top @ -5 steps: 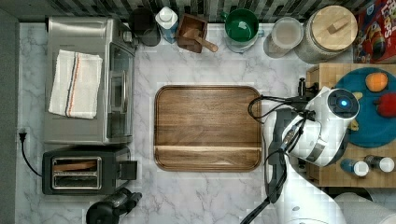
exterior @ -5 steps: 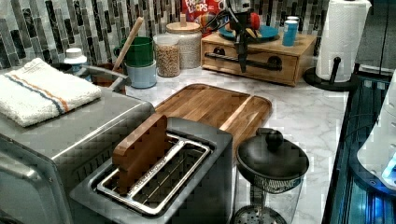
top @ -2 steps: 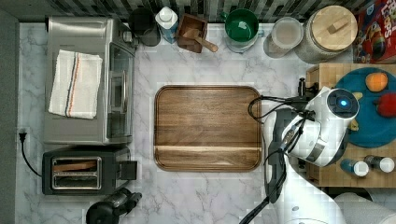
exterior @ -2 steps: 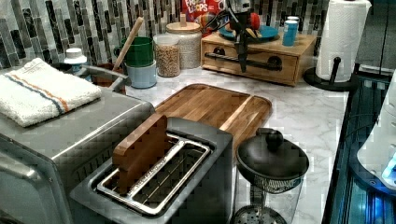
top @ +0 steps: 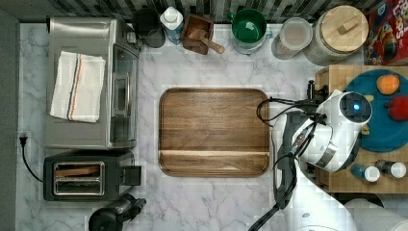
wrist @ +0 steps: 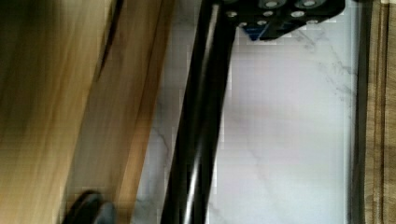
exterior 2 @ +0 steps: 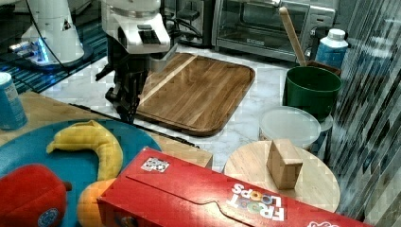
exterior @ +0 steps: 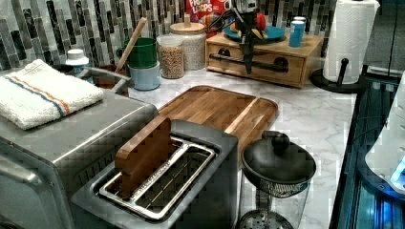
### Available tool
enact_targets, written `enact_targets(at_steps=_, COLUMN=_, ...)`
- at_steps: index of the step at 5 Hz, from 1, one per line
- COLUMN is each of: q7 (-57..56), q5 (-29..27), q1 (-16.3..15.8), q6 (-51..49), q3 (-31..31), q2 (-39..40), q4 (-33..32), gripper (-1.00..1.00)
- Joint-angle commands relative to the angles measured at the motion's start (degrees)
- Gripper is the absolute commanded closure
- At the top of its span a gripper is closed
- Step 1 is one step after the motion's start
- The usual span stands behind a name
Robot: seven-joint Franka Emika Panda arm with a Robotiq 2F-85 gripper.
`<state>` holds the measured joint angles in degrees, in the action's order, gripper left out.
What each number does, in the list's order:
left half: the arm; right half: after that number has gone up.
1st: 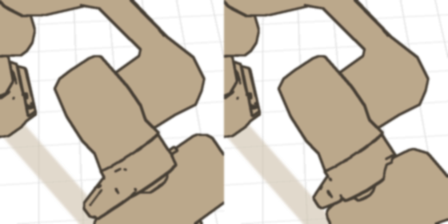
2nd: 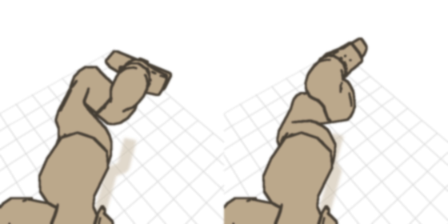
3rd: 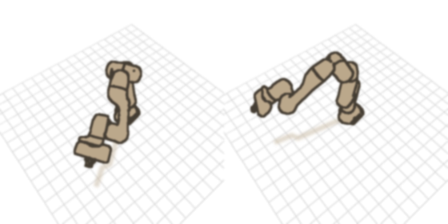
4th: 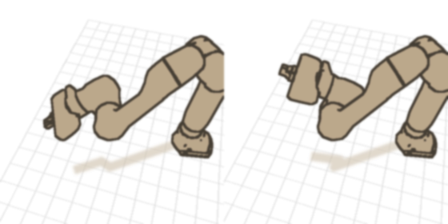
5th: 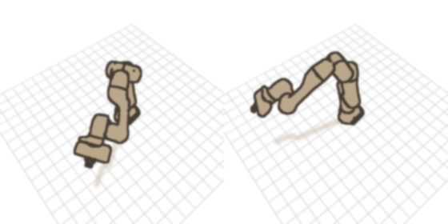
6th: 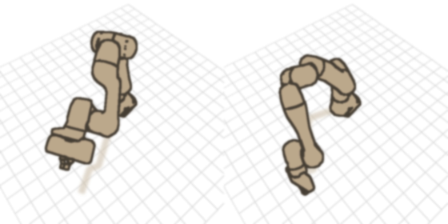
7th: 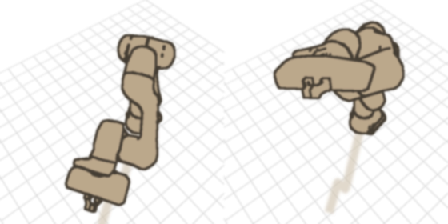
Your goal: Close the drawer.
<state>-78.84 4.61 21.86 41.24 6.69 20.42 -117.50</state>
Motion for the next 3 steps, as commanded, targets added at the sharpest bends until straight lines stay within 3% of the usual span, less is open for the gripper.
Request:
enact_targets(at_steps=1, q7=-1.38, q5=1.96, q1=5.07, q6=1.53, q3=5.32, q2=-1.24, q4=8.57, gripper=1.0)
enact_targets(at_steps=3, q7=-1.52, q5=1.71, q1=4.56, q6=1.55, q3=5.88, q2=-1.21, q4=8.56, gripper=1.0)
